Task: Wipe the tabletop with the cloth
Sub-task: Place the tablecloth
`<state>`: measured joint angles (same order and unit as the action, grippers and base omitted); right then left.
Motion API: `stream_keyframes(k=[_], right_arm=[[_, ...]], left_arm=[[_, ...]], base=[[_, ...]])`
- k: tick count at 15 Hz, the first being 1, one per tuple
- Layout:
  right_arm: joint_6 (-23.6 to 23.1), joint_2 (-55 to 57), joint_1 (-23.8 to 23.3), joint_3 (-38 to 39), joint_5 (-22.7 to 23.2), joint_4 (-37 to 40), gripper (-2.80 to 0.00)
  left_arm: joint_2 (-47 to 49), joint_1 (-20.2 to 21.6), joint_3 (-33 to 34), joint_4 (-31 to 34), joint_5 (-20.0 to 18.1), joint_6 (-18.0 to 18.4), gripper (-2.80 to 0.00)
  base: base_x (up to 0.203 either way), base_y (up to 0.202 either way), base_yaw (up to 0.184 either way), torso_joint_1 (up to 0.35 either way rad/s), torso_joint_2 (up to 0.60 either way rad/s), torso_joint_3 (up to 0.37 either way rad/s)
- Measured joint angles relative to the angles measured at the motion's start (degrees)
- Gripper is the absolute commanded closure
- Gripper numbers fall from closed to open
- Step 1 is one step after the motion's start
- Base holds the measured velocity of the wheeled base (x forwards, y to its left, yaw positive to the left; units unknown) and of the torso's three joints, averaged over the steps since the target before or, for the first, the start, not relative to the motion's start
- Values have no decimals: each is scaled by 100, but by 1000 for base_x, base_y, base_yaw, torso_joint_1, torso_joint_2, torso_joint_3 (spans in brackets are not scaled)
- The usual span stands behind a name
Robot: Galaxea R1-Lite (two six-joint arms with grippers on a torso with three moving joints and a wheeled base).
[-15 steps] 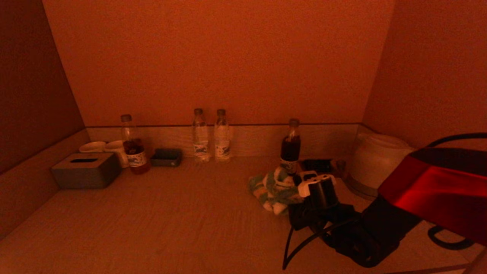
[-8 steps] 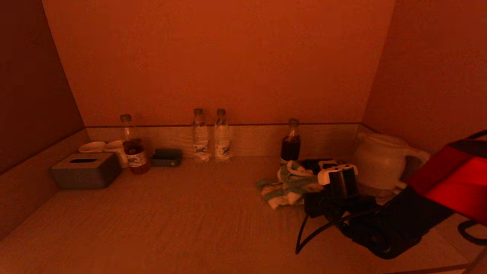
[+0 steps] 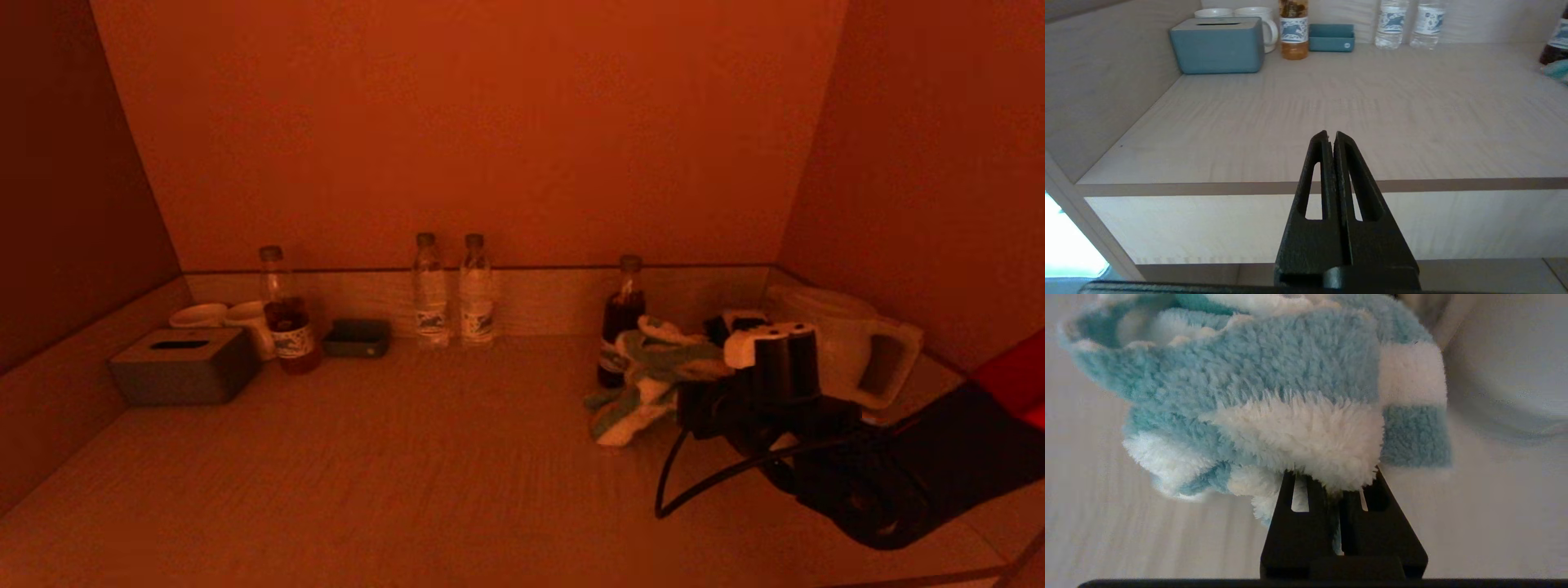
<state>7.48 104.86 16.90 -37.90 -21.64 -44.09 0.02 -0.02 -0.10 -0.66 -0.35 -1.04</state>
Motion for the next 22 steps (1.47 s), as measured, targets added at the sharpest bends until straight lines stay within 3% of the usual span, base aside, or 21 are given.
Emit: stream_keyframes(k=[12, 16, 20, 22], right_arm=[[-355, -1135, -138, -388, 8, 7, 0], [-640, -1466, -150, -1177, 74, 268, 0], [-1071, -1526, -397, -1234, 89, 510, 0], [-1230, -1540, -781, -1223, 170, 485, 0]], left_arm=[[0, 2, 0, -2, 0, 2, 0], [0, -5, 0, -1, 2, 1, 0], [0, 2, 0, -2, 2, 2, 0], [0, 0, 0, -2, 2, 0, 0]], base=[[0, 0, 0, 0, 0, 0], [0, 0, 0, 0, 0, 0], [0, 0, 0, 0, 0, 0], [0, 0, 0, 0, 0, 0]])
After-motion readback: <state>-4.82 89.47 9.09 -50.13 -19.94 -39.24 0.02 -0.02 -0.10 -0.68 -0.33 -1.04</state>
